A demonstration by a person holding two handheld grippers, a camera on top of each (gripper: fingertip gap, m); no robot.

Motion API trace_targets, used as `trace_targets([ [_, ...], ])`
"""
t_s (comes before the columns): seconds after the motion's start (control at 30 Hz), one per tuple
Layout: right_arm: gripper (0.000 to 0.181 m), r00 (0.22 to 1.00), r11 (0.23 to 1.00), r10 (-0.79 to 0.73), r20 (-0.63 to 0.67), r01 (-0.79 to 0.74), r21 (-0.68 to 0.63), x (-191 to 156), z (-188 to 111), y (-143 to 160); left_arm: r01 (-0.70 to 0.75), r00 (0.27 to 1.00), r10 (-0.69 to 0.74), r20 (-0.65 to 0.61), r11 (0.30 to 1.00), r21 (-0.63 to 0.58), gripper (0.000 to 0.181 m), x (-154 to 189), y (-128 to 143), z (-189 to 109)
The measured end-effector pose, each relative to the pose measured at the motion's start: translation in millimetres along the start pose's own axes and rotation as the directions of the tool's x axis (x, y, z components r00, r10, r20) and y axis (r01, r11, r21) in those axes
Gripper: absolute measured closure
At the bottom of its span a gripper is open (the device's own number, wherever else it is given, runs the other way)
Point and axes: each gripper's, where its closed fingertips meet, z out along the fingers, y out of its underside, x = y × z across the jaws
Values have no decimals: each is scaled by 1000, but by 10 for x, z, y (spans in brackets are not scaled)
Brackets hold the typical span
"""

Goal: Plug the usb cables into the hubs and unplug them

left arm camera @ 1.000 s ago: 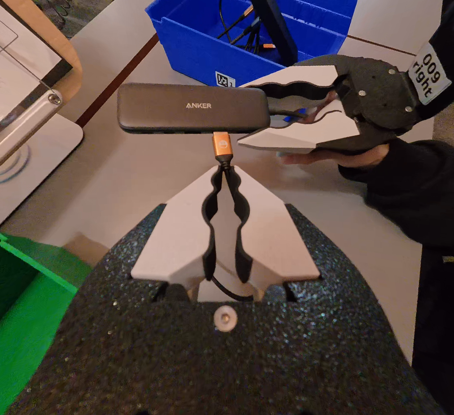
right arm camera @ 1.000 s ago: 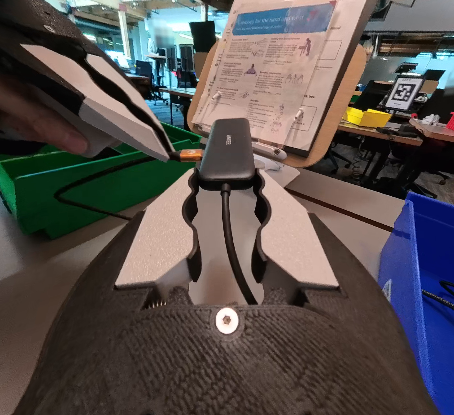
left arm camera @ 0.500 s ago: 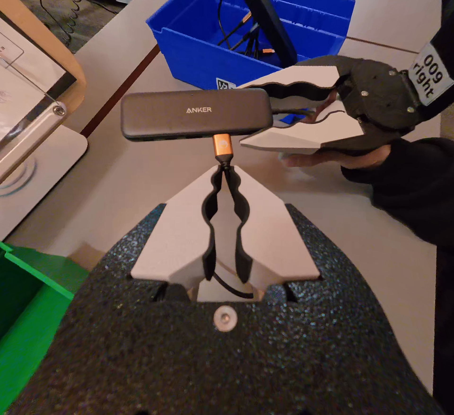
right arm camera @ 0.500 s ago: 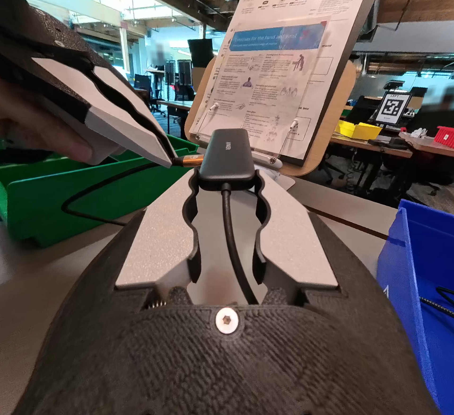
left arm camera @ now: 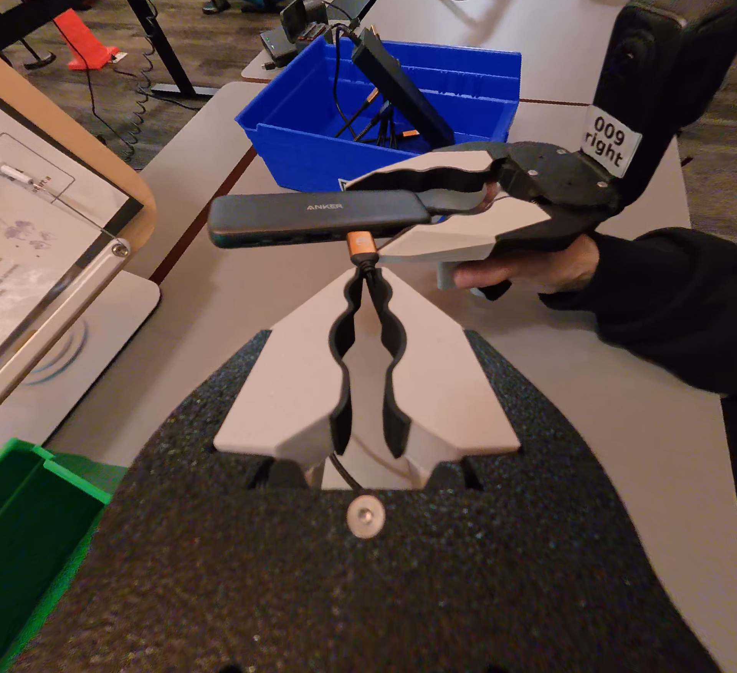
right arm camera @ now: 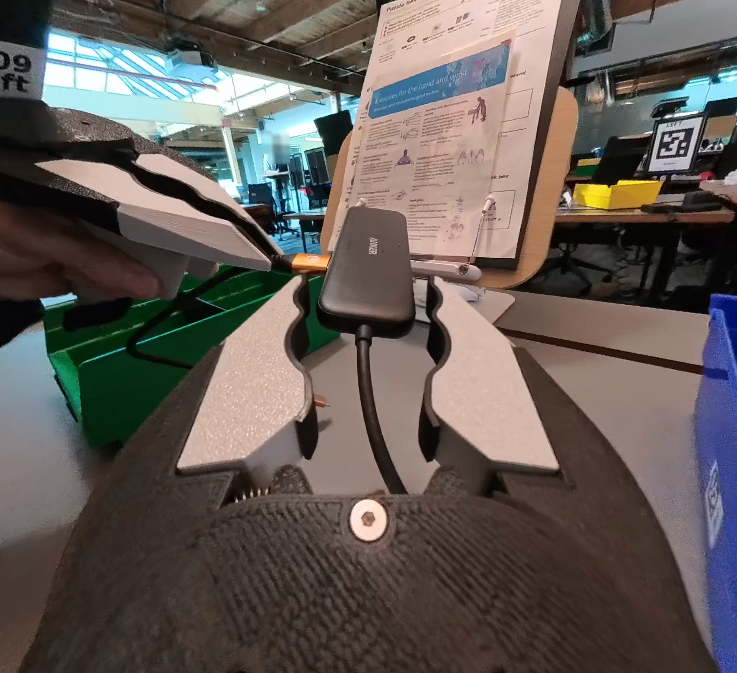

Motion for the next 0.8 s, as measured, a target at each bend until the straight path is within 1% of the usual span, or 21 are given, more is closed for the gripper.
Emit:
trace_targets([
  [0.03, 125, 1000, 1000, 2, -3, -2, 1, 2, 0, 0, -1, 1000, 1, 0, 1000, 6, 177, -1, -11, -4],
  [0.07, 132, 1000, 1000, -3, 1, 3, -5, -6, 1, 8, 1, 1000, -1, -4, 1000, 13, 177, -1, -26, -5],
  [0.13, 136, 1000, 1000, -14, -13, 14, -8, 9, -3, 8, 5, 1000, -5, -9, 1000, 14, 177, 13, -36, -5],
  [0.3, 136, 999, 1000, 7, -35, -7, -5, 19, -22, -48, 31, 999, -30, -29, 998, 48, 177, 32, -80, 5],
  [0.43, 135, 998, 998, -57, -29, 56, -38, -17, -33, -53, 77, 995, -73, -72, 996, 53, 177, 66, -62, -23],
  [0.5, 135, 997, 997, -68, -21, 67, -32, -40, -37, -81, 92, 993, -88, -77, 995, 50, 174, 78, -75, -50],
  [0.57, 135, 997, 998, -66, -29, 66, -22, -26, -46, -106, 91, 996, -91, -16, 995, 44, 160, -15, -103, -181],
  [0.6, 135, 997, 998, -69, -37, 68, -18, -9, -54, -117, 80, 996, -82, 40, 996, 40, 158, -103, -101, -299],
  [0.63, 135, 997, 998, -66, -46, 65, -12, 11, -64, -129, 75, 992, -77, 103, 997, 25, 156, -207, -67, -442],
  [0.67, 135, 997, 998, -61, -48, 61, -10, 25, -70, -138, 81, 983, -79, 169, 997, -6, 154, -299, 8, -658],
  [0.73, 135, 996, 998, -60, -60, 60, -3, 60, -81, -147, 134, 947, -94, 307, 985, -110, 151, -506, 277, -1008],
  [0.8, 135, 997, 999, -51, -62, 51, -4, 77, -81, -136, 239, 905, -132, 405, 944, -226, 147, -648, 643, -1281],
])
